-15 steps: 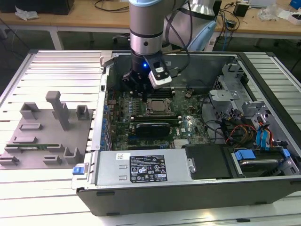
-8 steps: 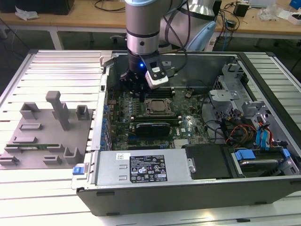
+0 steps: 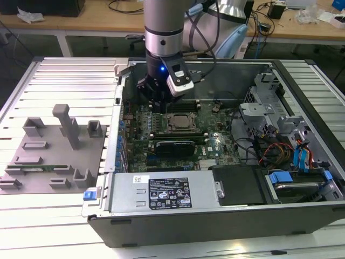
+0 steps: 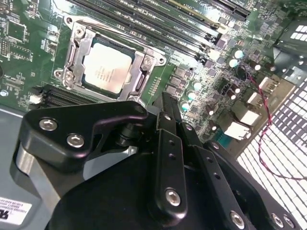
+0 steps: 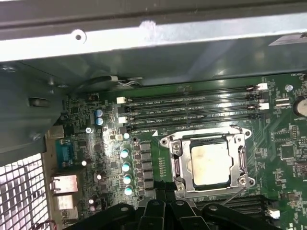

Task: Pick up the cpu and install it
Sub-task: 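Install the first cpu locking lever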

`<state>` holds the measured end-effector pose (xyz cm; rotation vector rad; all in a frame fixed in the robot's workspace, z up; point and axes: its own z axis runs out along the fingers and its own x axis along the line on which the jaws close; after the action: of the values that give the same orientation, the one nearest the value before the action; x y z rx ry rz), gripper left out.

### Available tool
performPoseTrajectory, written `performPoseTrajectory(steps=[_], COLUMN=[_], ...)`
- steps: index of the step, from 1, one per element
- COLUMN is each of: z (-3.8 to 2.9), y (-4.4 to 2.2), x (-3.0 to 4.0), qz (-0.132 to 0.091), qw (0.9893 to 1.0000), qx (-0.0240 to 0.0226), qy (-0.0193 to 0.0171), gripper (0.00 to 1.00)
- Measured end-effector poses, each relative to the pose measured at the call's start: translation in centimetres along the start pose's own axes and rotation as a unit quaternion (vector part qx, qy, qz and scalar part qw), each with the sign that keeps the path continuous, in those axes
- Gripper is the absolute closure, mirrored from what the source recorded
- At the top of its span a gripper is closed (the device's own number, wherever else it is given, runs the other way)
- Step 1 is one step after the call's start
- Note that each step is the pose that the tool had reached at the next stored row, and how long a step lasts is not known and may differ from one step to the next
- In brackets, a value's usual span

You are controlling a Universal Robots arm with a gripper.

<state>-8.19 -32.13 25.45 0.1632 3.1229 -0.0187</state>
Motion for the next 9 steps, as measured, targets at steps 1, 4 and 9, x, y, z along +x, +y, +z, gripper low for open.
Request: performPoseTrajectory(steps=[1, 4, 9], z=[-0.18, -0.31, -0.33], y=[0.00, 0.00, -0.07], x=[0.00, -0.01, 0.66], qz=[0.000, 0.000, 0.000], qw=[1.0000, 1.0000, 1.0000], qx=[0.0000, -0.0002, 0.0000], qy=[0.0000, -0.0001, 0.0000], gripper=[0.89, 0.89, 0.89])
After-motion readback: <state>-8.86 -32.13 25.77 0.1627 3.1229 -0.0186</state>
